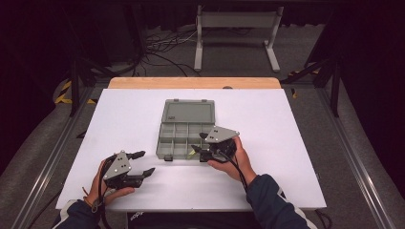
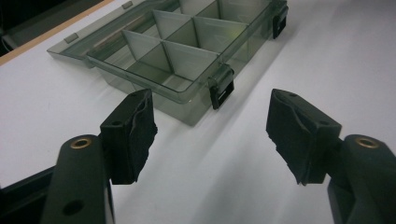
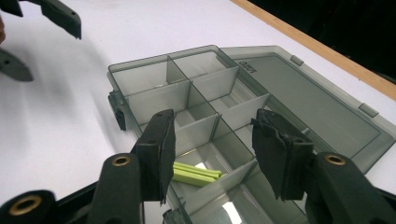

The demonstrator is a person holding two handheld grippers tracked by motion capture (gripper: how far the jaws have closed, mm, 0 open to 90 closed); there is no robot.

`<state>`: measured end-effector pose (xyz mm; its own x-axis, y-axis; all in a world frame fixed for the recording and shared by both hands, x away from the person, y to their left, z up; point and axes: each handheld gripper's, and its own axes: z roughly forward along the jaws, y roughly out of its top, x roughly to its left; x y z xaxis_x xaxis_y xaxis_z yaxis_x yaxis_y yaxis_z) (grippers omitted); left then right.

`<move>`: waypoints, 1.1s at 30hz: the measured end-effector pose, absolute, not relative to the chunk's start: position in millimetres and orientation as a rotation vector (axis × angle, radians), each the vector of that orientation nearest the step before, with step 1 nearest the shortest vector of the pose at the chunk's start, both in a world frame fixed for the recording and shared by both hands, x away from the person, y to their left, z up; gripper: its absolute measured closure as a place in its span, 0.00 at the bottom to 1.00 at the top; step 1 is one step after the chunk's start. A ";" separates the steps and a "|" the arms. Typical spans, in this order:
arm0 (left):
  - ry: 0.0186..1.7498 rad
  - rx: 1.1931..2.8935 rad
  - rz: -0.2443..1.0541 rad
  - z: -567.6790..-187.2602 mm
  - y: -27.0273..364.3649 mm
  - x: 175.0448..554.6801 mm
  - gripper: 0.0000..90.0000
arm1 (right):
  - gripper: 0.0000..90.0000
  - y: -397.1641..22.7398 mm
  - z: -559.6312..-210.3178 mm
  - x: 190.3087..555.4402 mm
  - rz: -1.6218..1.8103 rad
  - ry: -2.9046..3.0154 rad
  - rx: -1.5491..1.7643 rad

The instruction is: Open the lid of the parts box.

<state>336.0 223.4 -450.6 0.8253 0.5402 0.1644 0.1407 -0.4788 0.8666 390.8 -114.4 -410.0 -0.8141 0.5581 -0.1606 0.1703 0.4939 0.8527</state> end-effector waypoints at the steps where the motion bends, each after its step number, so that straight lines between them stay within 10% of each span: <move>1: 0.490 2.048 0.527 -449.7 223.3 336.1 0.38 | 0.56 -117.1 -409.1 389.3 1.262 2.321 0.595; 23: 0.481 2.066 0.575 -440.5 223.9 335.6 1.00 | 0.97 -146.4 -411.6 378.7 1.234 2.388 0.573; 33: 0.504 2.087 0.587 -433.3 222.5 348.8 1.00 | 1.00 -171.9 -409.7 375.7 1.193 2.368 0.628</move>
